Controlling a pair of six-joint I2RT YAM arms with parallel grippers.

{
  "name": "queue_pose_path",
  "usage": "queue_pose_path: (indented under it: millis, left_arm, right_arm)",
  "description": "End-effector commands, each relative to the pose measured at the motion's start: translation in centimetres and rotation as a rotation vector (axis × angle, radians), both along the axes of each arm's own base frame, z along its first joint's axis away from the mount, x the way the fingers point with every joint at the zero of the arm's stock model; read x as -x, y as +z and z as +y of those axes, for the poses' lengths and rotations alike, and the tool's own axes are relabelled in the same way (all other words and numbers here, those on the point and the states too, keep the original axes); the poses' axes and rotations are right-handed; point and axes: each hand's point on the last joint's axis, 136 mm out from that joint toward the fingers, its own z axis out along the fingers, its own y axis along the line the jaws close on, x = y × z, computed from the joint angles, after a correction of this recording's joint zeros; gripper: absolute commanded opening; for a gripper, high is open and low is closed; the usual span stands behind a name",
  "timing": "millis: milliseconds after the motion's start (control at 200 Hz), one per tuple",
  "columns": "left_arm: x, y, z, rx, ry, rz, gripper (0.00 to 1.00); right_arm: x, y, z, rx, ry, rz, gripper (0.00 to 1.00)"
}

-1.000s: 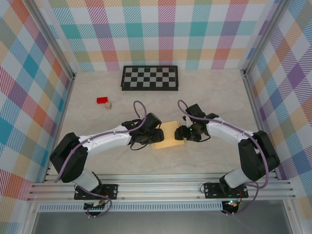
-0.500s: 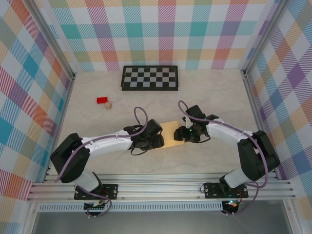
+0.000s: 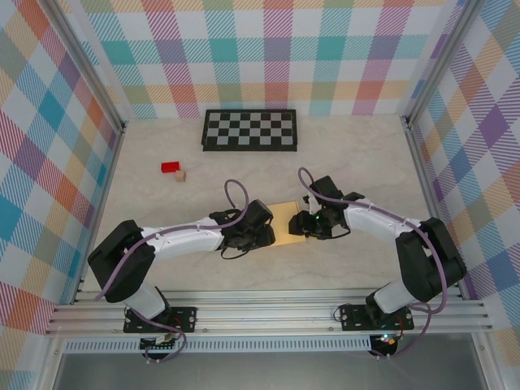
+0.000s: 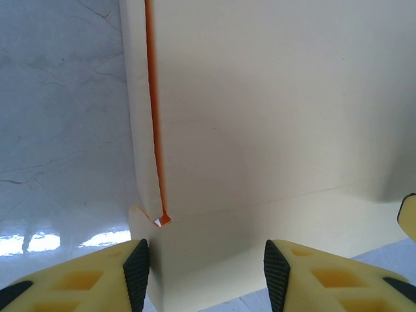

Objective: Fold the paper box

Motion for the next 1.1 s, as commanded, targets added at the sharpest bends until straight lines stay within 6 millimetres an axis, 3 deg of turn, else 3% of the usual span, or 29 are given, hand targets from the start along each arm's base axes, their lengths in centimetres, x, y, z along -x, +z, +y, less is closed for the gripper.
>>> queue_pose_path:
  millis: [0, 85, 250, 635, 930, 1095]
  left_arm:
    - [0.2, -0.1, -0.9, 0.030, -0.004, 0.004, 0.48]
    - [0.1, 0.3, -1.2, 0.046, -0.003, 0.000, 0.41]
    - [-0.2, 1.0, -1.3, 0.034, -0.013, -0.018, 0.39]
    - [-0.1, -0.1, -1.0, 0.011, -0.015, -0.004, 0.36]
    - [-0.5, 2.9, -2.6, 0.112, 0.002, -0.018, 0.40]
    - [-0.6, 3.3, -2.7, 0.125, 0.007, -0.020, 0.39]
  right_arm:
    - [0.6, 0.7, 0.9, -0.057, 0.008, 0.012, 0.57]
    - [0.5, 0.7, 0.9, -0.055, 0.006, 0.009, 0.57]
    - [0.4, 0.4, 0.3, -0.014, 0.007, -0.004, 0.57]
    - [0.6, -0.6, -0.5, 0.046, 0.015, -0.012, 0.56]
    - [0.3, -0.1, 0.0, 0.042, 0.012, -0.027, 0.56]
    - [0.3, 0.0, 0.2, 0.044, 0.017, -0.028, 0.56]
